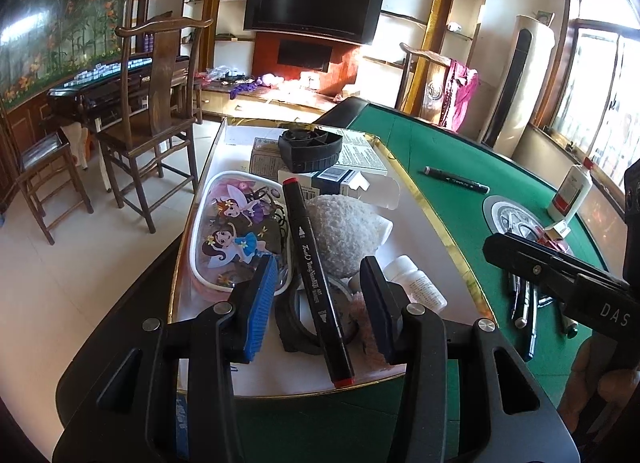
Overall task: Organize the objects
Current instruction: 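Move left tool to the markers while right tool reaches silver hand-cream tube, then grasp a black marker with left tool while right tool grasps silver tube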
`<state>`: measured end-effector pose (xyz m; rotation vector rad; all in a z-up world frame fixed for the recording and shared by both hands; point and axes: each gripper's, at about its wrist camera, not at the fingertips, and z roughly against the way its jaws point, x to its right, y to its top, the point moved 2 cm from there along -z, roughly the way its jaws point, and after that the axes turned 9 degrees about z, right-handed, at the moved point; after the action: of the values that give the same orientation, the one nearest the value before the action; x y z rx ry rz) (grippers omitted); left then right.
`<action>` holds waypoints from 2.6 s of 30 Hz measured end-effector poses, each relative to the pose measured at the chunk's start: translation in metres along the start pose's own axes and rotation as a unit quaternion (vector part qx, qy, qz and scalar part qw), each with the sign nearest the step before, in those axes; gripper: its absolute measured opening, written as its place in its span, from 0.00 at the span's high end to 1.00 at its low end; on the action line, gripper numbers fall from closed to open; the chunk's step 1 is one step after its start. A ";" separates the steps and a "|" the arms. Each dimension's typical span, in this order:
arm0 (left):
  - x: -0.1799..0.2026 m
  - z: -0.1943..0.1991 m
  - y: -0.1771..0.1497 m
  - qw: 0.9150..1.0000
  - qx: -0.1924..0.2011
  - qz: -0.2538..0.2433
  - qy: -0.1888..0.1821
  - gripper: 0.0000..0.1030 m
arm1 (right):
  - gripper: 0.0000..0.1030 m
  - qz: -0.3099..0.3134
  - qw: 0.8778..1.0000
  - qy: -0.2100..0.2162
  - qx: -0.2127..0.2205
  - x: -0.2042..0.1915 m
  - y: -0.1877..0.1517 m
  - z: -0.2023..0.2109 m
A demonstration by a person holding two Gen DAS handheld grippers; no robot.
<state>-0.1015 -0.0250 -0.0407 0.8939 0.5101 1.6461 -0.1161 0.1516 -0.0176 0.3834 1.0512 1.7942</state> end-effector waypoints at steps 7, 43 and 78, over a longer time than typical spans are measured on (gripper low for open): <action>0.025 0.008 -0.005 0.999 -0.004 -0.030 -0.027 0.58 | 0.52 -0.006 1.000 -0.016 0.017 0.026 -0.014 0.052; 0.244 -0.094 -0.086 0.933 -0.204 -0.260 -0.146 0.83 | 0.52 -0.146 0.985 -0.094 -0.004 0.161 -0.115 0.161; 0.222 -0.065 -0.095 0.945 -0.181 -0.226 -0.153 0.87 | 0.75 -0.053 0.985 -0.147 -0.079 0.180 -0.136 0.179</action>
<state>-0.1094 0.2209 -0.0865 0.6760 0.1675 1.1062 -0.0023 0.4135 -0.0572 0.4686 0.7063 1.6526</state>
